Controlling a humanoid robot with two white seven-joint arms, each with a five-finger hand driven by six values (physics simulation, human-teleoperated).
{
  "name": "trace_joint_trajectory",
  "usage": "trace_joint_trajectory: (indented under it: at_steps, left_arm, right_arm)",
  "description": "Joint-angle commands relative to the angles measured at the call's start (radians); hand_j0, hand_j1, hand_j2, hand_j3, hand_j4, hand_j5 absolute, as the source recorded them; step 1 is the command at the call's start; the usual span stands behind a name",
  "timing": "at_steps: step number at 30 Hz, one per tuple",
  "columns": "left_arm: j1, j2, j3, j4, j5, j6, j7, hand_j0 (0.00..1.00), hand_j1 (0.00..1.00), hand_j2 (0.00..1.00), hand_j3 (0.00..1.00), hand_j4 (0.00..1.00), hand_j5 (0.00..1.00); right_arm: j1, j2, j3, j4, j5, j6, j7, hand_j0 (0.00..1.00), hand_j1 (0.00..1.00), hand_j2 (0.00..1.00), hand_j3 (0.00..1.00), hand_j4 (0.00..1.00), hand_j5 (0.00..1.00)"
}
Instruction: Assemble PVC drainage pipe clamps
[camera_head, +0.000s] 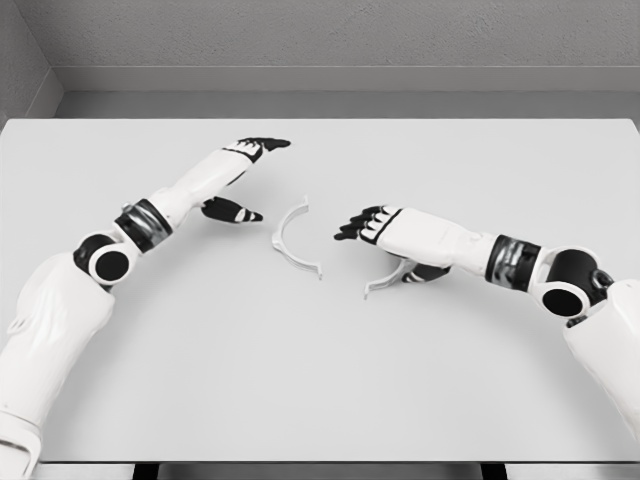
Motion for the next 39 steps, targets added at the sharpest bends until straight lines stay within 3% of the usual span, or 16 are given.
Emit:
trace_joint_trajectory:
  at_steps: [1, 34, 37, 39]
  left_arm:
    - [0.000, 0.006, -0.004, 0.016, 0.005, 0.001, 0.001, 1.00, 1.00, 1.00, 1.00, 1.00, 1.00]
    - [-0.015, 0.004, -0.007, 0.048, 0.005, 0.001, 0.001, 1.00, 1.00, 1.00, 1.00, 1.00, 1.00]
    - [-0.017, 0.004, -0.007, 0.050, 0.005, 0.001, 0.001, 1.00, 1.00, 1.00, 1.00, 1.00, 1.00]
    - [-0.017, 0.004, -0.007, 0.050, 0.007, 0.001, 0.001, 1.00, 1.00, 1.00, 1.00, 1.00, 1.00]
  right_arm:
    - [0.000, 0.011, 0.006, -0.001, -0.005, 0.002, 0.011, 1.00, 1.00, 1.00, 1.00, 1.00, 1.00]
    - [-0.150, 0.080, 0.050, 0.160, 0.027, 0.002, 0.009, 1.00, 1.00, 1.00, 1.00, 1.00, 1.00]
    - [-0.143, 0.056, 0.038, 0.135, 0.010, 0.002, 0.009, 1.00, 1.00, 1.00, 1.00, 1.00, 1.00]
    - [-0.126, -0.036, 0.015, 0.002, -0.010, 0.002, 0.008, 1.00, 1.00, 1.00, 1.00, 1.00, 1.00]
